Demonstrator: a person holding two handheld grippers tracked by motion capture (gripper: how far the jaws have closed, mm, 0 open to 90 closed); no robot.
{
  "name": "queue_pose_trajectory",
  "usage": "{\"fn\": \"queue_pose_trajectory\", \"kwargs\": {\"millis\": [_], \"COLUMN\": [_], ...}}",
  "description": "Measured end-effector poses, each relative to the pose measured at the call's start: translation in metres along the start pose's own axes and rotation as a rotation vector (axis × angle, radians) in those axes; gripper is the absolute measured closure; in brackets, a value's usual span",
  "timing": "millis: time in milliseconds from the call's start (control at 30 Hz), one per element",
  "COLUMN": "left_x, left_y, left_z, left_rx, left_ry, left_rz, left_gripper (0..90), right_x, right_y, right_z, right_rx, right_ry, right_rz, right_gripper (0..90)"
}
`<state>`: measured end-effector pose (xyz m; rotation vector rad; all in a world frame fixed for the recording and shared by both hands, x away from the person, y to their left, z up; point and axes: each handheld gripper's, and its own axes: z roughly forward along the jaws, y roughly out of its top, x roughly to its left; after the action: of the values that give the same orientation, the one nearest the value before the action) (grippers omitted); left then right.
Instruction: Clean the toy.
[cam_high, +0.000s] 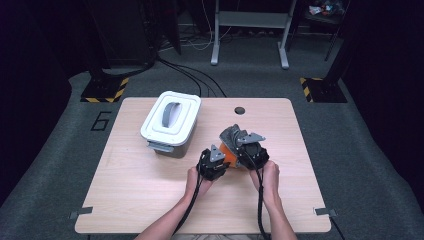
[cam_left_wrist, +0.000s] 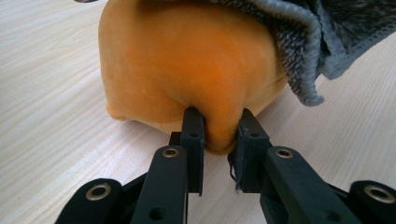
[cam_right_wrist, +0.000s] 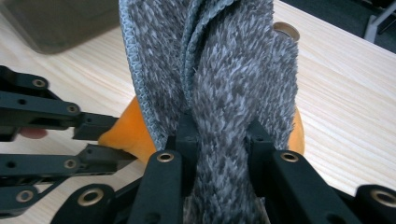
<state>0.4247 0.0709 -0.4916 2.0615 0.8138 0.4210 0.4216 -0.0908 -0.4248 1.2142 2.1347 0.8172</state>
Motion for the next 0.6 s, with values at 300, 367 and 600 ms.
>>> {"fn": "queue_pose_trajectory", "kwargs": {"millis": [300, 367, 600], "left_x": [-0.001, -0.002, -0.002], "left_y": [0.001, 0.000, -0.001], "left_z": [0.000, 0.000, 0.001], "left_rx": [0.004, 0.003, -0.001], "left_ry": [-0.003, -0.004, -0.003], "left_rz": [0.010, 0.006, 0.002], "left_gripper": [76.4, 76.4, 76.3], "right_x": [-0.016, -0.020, -0.038], "right_y": [-0.007, -0.009, -0.019], "right_z": [0.000, 0.001, 0.005], "right_rx": [0.005, 0.005, 0.011], "right_ry": [-0.011, -0.019, -0.048], "right_rz": [0.048, 0.057, 0.099], "right_gripper": [73.2, 73.2, 73.2]}}
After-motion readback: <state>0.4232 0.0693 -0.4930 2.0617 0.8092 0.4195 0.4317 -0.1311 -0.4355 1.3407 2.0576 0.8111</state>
